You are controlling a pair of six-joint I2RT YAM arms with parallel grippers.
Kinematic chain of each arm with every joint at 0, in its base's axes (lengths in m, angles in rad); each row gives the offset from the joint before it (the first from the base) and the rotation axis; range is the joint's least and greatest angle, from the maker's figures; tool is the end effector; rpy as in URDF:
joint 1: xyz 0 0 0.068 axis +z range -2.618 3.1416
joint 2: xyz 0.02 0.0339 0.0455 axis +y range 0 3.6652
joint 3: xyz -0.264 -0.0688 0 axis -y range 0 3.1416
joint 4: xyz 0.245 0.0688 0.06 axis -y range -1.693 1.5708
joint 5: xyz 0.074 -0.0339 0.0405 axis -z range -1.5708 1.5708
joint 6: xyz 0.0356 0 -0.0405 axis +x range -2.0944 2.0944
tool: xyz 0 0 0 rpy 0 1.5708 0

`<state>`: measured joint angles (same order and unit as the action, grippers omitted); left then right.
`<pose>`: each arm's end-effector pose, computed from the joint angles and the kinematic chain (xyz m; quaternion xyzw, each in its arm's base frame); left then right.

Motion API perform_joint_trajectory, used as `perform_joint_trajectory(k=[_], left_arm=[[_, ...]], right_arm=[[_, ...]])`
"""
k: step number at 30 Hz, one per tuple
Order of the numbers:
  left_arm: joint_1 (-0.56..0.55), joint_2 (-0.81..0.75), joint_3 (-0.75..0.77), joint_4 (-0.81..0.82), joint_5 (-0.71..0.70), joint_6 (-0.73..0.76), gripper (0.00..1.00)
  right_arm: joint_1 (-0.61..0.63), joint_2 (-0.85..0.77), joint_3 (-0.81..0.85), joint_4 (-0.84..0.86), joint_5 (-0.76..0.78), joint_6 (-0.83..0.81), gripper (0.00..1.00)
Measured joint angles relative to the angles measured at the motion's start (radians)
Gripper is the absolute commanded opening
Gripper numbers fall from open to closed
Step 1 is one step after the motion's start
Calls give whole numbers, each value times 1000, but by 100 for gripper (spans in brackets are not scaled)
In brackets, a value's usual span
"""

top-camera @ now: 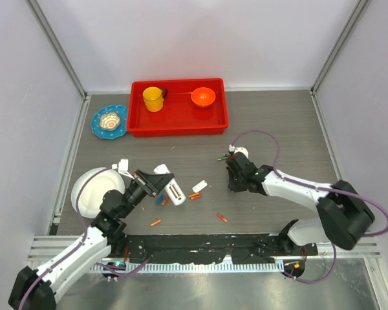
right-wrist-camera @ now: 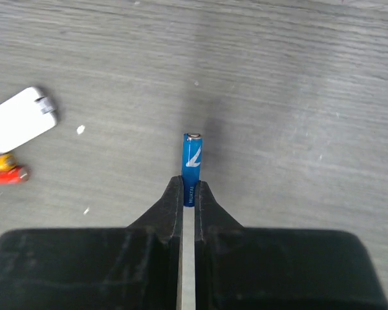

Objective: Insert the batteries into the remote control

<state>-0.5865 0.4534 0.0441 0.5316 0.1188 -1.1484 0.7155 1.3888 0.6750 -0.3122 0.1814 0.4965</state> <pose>0.1141 -0.0809 0.2000 -0.1407 0.6478 -0.5957 0.4536 0.1953 0.1612 0.1649 -0.0806 0.9561 0.0809 0.2699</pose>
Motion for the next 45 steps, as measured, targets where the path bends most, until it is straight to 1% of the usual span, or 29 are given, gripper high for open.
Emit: perform_joint_trajectory(k=[2,4,7,10,14,18,21,24,31,38,45], left_arm=[[0,76,0,58,-7,0,0],[0,190,0,137,-9,1,0],[0,384,1,276,3,-3,0],[0,588,10,444,23,-24,0],[0,819,72,623,75,-69,0],[0,933,127,681,114,-103,0],[-3,950,145,702,130,-105,0],[-7,950,156,723,145,-105,0],[-8,950,162,745,171,-109,0],[-10,950,162,750,171,-149,0],[-21,950,162,751,171,-162,0]], right_arm=[[2,-67,5,-41,-16,12,1],[4,-148,41,-90,-39,19,1],[20,-222,153,-140,-87,20,1],[76,-267,247,-163,-119,8,1],[171,-331,281,-220,-161,-7,1],[199,-338,285,-280,-219,-25,1],[200,-317,298,-314,-257,-35,1],[201,-293,303,-313,-296,-39,1],[212,-188,343,-270,-367,-35,1],[238,-123,372,-235,-397,-27,1],[241,-85,383,-233,-397,-26,1]])
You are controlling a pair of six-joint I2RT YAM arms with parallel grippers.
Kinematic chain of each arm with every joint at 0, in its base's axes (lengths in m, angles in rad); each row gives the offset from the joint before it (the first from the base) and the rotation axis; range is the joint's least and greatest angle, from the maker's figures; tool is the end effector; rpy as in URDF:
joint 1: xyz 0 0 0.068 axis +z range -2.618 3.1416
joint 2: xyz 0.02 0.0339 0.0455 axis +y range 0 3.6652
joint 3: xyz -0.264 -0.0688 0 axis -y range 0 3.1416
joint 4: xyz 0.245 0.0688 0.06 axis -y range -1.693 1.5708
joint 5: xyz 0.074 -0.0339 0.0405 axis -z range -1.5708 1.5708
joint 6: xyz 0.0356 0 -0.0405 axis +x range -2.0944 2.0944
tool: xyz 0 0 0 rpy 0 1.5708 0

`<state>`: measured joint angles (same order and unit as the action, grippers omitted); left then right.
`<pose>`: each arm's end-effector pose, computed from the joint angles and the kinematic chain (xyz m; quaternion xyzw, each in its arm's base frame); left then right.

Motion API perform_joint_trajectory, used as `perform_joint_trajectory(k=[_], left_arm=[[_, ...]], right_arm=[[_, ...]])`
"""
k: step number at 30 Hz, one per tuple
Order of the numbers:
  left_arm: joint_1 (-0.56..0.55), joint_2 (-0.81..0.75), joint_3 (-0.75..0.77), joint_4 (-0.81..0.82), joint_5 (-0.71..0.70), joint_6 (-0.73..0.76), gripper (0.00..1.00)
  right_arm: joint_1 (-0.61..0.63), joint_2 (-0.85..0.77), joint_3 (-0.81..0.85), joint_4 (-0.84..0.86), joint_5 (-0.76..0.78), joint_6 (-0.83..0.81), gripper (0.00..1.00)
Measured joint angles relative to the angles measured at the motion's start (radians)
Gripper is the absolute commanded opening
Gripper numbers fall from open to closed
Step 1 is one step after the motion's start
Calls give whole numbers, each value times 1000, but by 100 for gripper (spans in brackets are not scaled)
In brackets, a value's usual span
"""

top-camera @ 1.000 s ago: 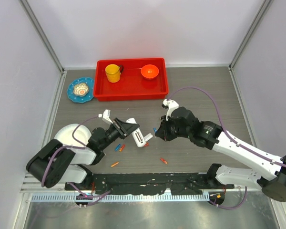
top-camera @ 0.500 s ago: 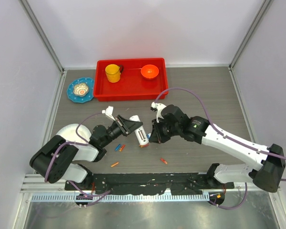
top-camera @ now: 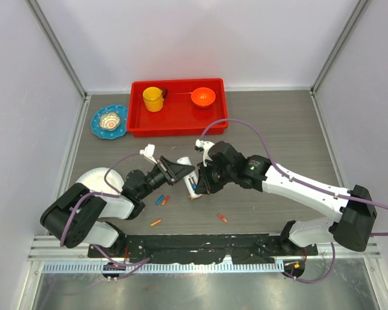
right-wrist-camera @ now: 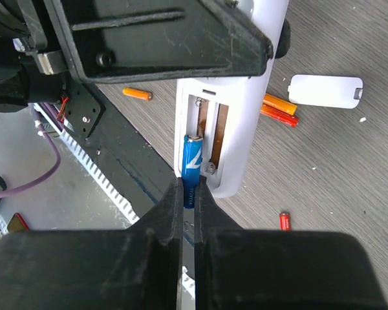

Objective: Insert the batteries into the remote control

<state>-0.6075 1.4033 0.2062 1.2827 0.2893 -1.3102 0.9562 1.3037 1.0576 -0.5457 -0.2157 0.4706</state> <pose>0.1822 -0.1391 0.1769 -0.1306 0.6648 -0.6527 0.3390 0.1546 0.2323 0.2892 -0.2608 0.8829 0.3223 0.2203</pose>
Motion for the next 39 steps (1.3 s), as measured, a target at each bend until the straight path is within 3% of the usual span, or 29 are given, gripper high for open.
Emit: perform_joint_trajectory(k=[29,39], left_arm=[[-53,0,-3,-27,-61,17,0],[-60,0,-3,-53,-74,36,0]], right_arm=[[0,63,14,43,57,46,1],[0,82,14,41,57,59,15]])
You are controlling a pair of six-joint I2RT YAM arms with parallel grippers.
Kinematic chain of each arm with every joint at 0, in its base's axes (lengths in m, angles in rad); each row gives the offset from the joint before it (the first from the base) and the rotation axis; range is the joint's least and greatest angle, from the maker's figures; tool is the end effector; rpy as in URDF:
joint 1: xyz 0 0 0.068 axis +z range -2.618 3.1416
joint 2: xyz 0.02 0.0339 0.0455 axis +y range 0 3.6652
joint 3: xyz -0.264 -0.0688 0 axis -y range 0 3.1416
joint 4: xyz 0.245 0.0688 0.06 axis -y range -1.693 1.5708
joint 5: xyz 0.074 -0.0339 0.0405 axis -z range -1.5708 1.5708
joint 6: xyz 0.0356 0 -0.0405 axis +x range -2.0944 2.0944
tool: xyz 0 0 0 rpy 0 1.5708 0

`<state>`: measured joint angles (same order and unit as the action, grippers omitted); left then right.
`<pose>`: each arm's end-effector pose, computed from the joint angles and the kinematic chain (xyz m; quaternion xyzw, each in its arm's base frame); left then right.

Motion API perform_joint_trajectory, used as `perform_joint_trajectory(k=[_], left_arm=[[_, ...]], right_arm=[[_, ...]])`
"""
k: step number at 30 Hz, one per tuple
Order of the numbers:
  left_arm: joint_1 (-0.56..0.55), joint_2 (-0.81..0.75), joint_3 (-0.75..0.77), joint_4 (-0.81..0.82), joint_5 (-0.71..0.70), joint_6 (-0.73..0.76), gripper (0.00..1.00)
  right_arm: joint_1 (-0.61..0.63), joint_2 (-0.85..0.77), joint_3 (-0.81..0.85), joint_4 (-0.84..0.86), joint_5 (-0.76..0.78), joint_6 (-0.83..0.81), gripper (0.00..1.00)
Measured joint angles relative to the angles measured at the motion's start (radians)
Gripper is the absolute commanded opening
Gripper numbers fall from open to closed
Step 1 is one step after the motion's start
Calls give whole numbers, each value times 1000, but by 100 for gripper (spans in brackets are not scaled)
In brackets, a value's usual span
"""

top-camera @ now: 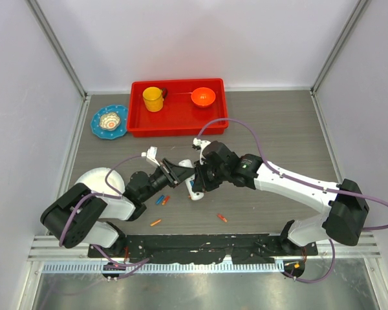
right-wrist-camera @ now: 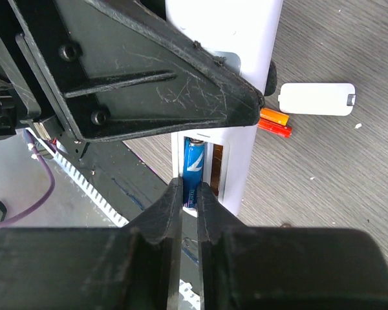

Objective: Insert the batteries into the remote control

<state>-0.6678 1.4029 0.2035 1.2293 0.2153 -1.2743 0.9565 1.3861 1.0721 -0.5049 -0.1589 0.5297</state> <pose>0.1754 -0.1481 0.1705 -0.1332 0.6839 -0.6312 0.3409 0.1669 0.2465 0.2747 -0.2249 0.9000 0.3020 0.2196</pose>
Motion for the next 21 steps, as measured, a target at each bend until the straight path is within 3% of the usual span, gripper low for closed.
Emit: perform_joint_trajectory(k=[21], left_arm=[[-11,0,0,2,-2,0,0]], right_arm=[[0,0,2,-6,3,4,30]])
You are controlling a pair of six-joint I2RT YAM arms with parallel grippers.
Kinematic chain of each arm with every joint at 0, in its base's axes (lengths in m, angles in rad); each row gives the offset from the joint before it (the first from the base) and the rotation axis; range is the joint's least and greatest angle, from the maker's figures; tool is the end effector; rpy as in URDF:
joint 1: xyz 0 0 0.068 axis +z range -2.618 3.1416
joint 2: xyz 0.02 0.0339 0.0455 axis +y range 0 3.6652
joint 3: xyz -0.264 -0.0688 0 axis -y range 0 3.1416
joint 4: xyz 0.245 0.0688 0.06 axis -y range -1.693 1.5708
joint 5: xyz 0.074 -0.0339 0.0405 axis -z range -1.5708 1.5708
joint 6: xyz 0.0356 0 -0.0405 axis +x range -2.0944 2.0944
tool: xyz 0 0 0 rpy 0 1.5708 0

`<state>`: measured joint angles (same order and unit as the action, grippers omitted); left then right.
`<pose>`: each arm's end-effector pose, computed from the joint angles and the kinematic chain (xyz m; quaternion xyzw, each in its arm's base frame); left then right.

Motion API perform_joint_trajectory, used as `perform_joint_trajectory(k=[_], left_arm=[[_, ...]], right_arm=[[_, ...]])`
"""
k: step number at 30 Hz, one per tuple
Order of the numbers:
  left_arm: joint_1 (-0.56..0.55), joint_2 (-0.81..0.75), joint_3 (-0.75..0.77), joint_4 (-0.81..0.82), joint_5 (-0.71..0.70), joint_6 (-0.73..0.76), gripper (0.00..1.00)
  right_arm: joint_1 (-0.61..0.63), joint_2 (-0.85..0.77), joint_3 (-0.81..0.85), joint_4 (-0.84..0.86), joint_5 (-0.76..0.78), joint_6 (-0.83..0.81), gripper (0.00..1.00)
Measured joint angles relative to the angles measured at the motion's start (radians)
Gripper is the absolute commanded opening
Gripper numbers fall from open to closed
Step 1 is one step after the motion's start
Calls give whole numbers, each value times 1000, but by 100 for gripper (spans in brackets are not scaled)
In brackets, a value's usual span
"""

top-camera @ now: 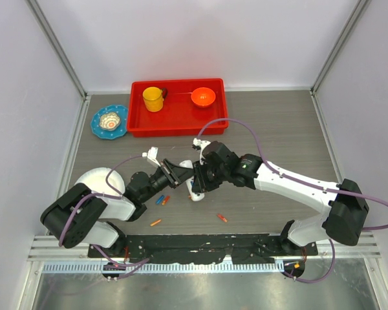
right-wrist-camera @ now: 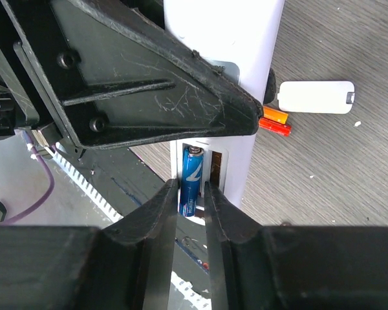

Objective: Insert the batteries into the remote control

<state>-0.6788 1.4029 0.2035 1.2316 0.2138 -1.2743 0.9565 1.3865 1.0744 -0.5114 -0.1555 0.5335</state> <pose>0.1738 -0.1499 0.1708 -0.1296 0.6837 -0.6334 0.3384 0.1669 0.2462 0.2748 -0.2226 0.9016 0.2999 0.2185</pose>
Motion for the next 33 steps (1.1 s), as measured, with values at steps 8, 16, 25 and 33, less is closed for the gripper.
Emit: perform_joint_trajectory(k=[8,16,25,33], left_arm=[[-8,0,0,16,15,-2,0],[-13,2,0,36,23,-4,0],[-13,15,0,37,23,-5,0],[-13,48,3,44,23,-5,0]], right_arm=[[0,2,28,-6,21,0,35],[1,2,50,-6,39,0,36],[2,1,62,-33,41,-1,40],[2,-25,80,-72,44,-4,41]])
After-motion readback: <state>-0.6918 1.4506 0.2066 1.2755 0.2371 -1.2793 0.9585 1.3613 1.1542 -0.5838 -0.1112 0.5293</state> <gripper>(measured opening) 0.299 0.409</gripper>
